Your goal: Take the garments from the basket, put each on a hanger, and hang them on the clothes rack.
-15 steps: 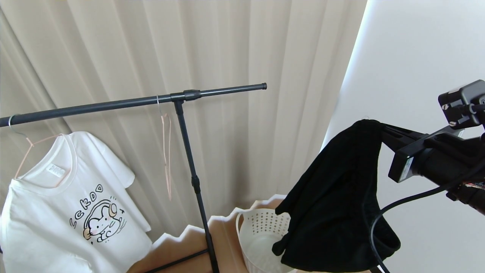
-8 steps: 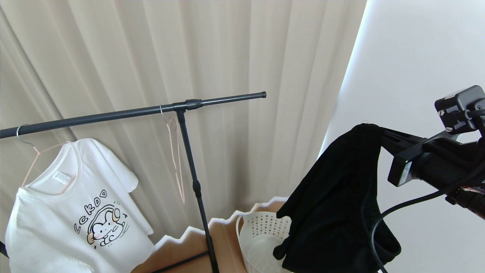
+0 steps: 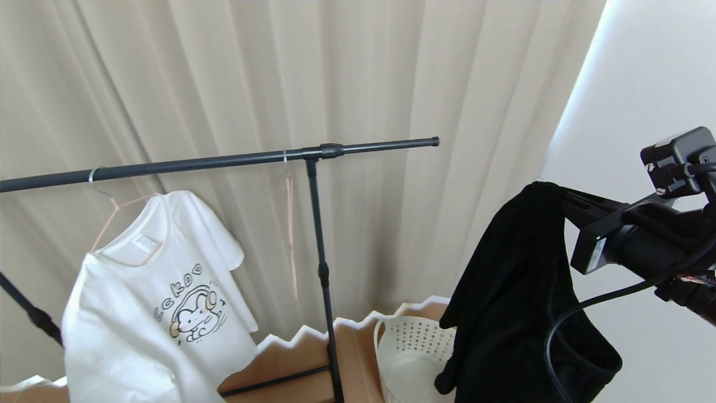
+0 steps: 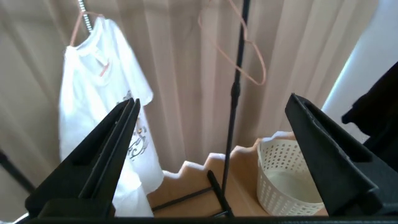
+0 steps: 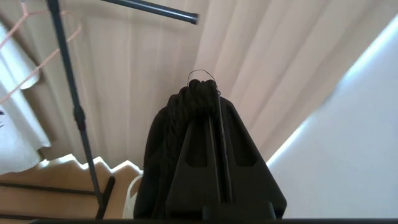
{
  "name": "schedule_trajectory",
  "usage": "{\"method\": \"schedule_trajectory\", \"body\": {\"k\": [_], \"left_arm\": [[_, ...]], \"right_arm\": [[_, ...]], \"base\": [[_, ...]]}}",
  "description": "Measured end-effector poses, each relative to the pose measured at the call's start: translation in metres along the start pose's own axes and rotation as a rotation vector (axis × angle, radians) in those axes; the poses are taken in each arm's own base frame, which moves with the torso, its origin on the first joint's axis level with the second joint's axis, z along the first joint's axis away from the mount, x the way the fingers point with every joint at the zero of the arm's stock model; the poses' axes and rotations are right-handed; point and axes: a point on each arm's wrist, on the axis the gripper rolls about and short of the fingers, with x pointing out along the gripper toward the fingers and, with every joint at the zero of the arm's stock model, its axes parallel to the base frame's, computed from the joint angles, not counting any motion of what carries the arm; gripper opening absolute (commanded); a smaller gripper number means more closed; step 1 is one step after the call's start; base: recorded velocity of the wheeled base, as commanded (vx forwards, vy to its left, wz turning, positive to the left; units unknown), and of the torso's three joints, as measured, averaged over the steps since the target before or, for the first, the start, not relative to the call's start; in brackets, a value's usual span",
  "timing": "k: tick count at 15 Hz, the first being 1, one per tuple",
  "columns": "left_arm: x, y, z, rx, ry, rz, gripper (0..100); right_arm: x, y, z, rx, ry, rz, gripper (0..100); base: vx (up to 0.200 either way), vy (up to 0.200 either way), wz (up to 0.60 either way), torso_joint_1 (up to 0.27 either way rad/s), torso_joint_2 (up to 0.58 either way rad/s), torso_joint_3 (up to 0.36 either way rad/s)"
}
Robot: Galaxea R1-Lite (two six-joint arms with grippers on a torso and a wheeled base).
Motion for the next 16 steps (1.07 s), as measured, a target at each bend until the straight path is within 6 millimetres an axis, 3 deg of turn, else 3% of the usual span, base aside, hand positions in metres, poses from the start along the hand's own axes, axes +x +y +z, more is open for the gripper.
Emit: {"method": "schedule_trajectory", "body": {"k": [4,7,14,16], "left_arm": [[0.0,0.0,0.0,0.0,0.0,-0.001,100],[0.0,-0.0001,0.0,0.0,0.0,-0.002,100],[0.0,-0.0001,0.0,0.0,0.0,-0.003,100],[0.0,-0.0001,0.0,0.0,0.0,-0.003,100]], "right_arm": [[0.0001,-0.0001,0.0001,0.0,-0.001,-0.001,0],[0.0002,0.0,0.0004,0.0,-0.002,0.0,0],[-0.0002,-0.0001,0.001,0.001,-0.005,0.002,0],[-0.0002,-0.0003,0.0014,0.0,-0.007,0.002,0]], "base": [[0.0,0.0,0.6,0.0,0.0,0.004],[-0.2,0.0,0.0,0.002,0.0,0.002],[0.0,0.2,0.0,-0.001,0.0,0.004],[0.0,0.1,-0.6,0.01,0.0,0.002]]}}
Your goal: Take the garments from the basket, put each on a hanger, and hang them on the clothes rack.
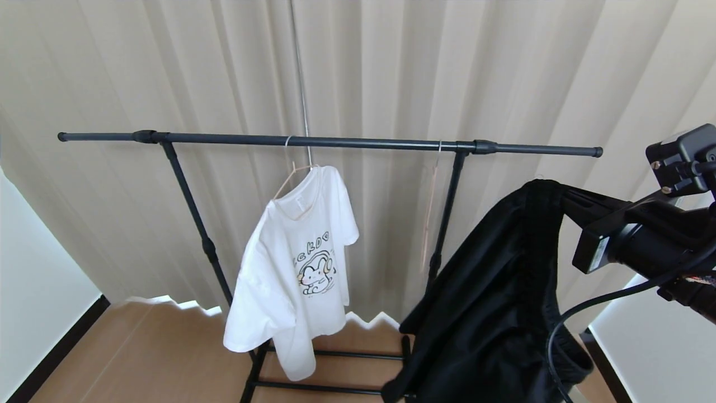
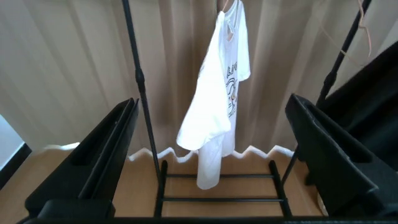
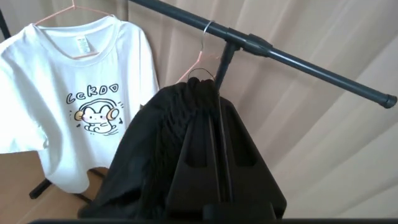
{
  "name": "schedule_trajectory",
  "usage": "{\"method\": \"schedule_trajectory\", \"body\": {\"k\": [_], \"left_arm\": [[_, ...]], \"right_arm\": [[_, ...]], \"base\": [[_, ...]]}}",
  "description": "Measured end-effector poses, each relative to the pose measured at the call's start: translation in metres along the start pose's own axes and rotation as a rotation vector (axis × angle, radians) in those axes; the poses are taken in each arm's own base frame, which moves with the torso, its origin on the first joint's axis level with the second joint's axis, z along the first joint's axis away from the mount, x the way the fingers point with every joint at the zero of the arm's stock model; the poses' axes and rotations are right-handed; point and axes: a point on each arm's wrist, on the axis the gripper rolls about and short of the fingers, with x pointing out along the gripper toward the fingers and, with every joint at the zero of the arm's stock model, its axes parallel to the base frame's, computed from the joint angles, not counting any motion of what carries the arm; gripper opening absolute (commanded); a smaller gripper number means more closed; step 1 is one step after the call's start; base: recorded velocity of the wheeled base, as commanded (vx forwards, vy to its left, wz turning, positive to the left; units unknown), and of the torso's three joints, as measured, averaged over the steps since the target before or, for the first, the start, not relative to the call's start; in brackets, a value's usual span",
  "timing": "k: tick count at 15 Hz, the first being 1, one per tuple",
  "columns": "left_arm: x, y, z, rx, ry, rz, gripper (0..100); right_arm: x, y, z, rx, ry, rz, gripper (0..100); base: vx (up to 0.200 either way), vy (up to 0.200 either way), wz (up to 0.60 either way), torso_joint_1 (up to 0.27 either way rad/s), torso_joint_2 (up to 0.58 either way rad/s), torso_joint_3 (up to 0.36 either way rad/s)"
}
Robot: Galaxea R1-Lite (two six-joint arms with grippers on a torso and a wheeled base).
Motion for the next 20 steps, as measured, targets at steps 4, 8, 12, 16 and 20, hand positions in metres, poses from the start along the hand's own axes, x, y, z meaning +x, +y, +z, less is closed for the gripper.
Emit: {"method": "schedule_trajectory", "body": {"k": [4,8,12,16,20], "left_arm": [[0.0,0.0,0.0,0.0,0.0,0.0,100],[0.0,0.0,0.0,0.0,0.0,0.0,100],[0.0,0.0,0.0,0.006,0.002,-0.001,100],[-0.001,0.0,0.006,0.101,0.04,0.015,100],[0.018,0.003,0.061,-0.036,0.159,0.033,100]], "right_arm": [[0.0,0.0,-0.001,-0.009,0.004,-0.003,0],[-0.001,0.0,-0.003,-0.028,0.014,0.0,0],[-0.001,0.007,-0.003,-0.029,0.013,0.023,0],[0.019,0.025,0.017,0.005,0.049,-0.132,0],[0.06,0.049,0.017,0.206,0.292,-0.163,0]], "base": [[0.0,0.0,-0.45,0.003,0.0,0.002],[0.0,0.0,0.0,0.0,0.0,0.0],[0.0,0.0,0.0,0.0,0.0,0.0],[0.0,0.0,0.0,0.0,0.0,0.0],[0.0,0.0,0.0,0.0,0.0,0.0]]}}
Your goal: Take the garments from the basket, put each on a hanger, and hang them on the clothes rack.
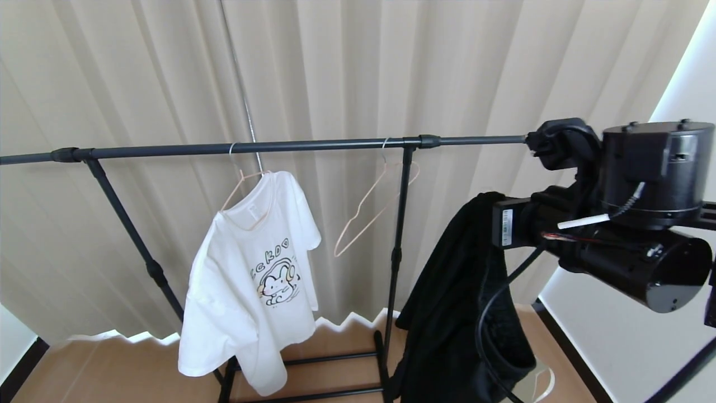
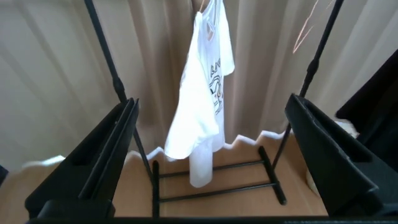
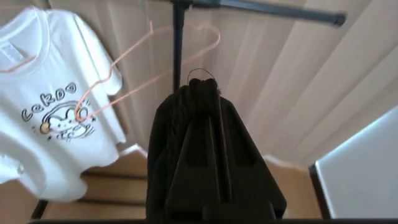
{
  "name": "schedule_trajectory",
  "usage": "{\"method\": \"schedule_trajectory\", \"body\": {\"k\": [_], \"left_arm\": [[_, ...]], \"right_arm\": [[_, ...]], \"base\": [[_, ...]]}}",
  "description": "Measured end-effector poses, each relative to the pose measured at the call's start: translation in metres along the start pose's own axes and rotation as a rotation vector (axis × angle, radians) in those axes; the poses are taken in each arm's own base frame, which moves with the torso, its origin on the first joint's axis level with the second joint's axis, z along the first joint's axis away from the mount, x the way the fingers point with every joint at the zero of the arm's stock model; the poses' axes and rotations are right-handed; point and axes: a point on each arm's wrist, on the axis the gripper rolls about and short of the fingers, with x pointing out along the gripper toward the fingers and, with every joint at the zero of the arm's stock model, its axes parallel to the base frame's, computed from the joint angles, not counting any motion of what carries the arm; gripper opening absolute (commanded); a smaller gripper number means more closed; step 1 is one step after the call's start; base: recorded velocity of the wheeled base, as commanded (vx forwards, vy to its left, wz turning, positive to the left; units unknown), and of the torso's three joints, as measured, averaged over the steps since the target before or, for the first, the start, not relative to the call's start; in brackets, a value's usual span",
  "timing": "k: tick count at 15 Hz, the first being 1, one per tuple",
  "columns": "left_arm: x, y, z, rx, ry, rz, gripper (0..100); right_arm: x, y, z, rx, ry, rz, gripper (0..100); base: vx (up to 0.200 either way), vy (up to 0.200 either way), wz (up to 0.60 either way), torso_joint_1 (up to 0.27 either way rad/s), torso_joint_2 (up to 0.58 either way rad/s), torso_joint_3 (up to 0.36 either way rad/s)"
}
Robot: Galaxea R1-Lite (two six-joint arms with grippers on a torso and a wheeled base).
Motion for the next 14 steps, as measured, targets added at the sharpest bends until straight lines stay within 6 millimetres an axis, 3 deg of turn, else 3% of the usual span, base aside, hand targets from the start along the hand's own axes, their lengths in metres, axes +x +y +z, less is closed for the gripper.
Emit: {"method": "schedule_trajectory", "body": {"k": [3,6,10,14], "left_arm": [[0.042,0.0,0.045,-0.118,0.186,-0.047,100],[0.095,-0.024,0.075,-0.189,0.358,-0.171,100],[0.155,-0.095,0.079,-0.16,0.568,-0.303,100],[0.19,-0.176,0.064,-0.082,0.682,-0.381,100]], "right_arm": [[0.01,0.01,0.011,0.12,0.131,-0.006,0],[0.013,0.017,0.024,0.226,0.114,0.028,0],[0.007,0.034,0.033,0.3,0.071,0.09,0],[0.006,0.053,0.031,0.318,0.042,0.143,0]], "base": [[0.0,0.0,0.0,0.0,0.0,0.0],[0.0,0.0,0.0,0.0,0.0,0.0],[0.0,0.0,0.0,0.0,0.0,0.0],[0.0,0.0,0.0,0.0,0.0,0.0]]}}
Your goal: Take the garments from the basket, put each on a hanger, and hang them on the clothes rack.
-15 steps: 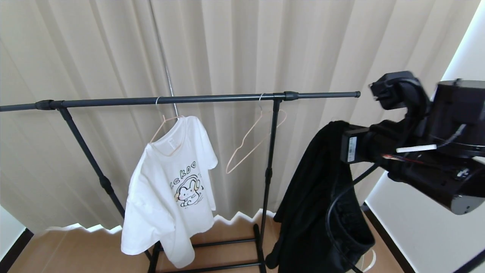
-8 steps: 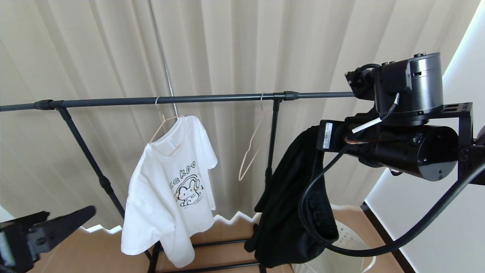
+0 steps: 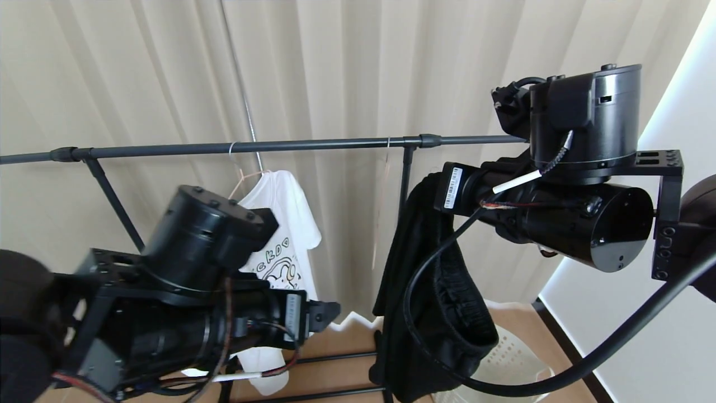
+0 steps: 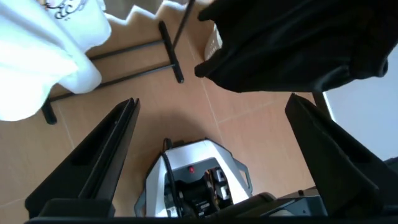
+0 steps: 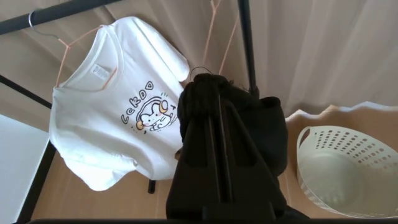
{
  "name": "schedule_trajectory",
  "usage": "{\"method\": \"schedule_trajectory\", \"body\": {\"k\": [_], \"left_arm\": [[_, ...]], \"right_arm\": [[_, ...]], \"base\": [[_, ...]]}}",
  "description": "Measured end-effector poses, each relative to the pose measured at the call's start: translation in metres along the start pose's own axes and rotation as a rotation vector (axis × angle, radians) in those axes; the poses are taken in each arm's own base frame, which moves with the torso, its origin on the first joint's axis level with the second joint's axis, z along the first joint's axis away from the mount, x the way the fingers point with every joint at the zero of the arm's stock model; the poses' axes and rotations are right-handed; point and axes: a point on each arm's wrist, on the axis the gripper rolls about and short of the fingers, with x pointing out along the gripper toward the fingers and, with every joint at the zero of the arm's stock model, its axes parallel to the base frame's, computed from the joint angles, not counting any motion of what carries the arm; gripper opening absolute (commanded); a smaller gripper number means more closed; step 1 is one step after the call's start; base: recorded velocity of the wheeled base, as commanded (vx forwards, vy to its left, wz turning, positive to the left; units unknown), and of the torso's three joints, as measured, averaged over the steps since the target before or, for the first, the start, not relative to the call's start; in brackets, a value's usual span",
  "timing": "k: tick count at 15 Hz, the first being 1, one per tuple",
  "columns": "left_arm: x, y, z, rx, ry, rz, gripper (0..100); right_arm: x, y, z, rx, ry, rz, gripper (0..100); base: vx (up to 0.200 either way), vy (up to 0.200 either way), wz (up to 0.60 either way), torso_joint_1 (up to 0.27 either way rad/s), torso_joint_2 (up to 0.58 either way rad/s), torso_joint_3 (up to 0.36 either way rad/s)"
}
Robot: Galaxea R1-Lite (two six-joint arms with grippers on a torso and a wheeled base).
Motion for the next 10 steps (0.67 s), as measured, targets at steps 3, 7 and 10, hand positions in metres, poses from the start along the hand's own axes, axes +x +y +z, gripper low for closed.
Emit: {"method": "schedule_trajectory", "body": {"k": [3,7,10], "left_arm": [[0.032,-0.048,0.004,-0.02,0.021,-0.07,100],[0.058,-0.08,0.006,-0.037,-0.04,-0.161,100],[0.078,-0.088,0.005,-0.045,-0.063,-0.12,100]], "right_arm": [[0.004,0.003,-0.005,0.001,0.008,-0.005,0],[0.006,0.004,-0.006,-0.003,0.009,-0.013,0],[0.005,0.005,-0.007,-0.004,0.009,-0.01,0]], "base": [[0.0,0.0,0.0,0.0,0.0,0.0],[0.0,0.0,0.0,0.0,0.0,0.0],[0.0,0.0,0.0,0.0,0.0,0.0]]}}
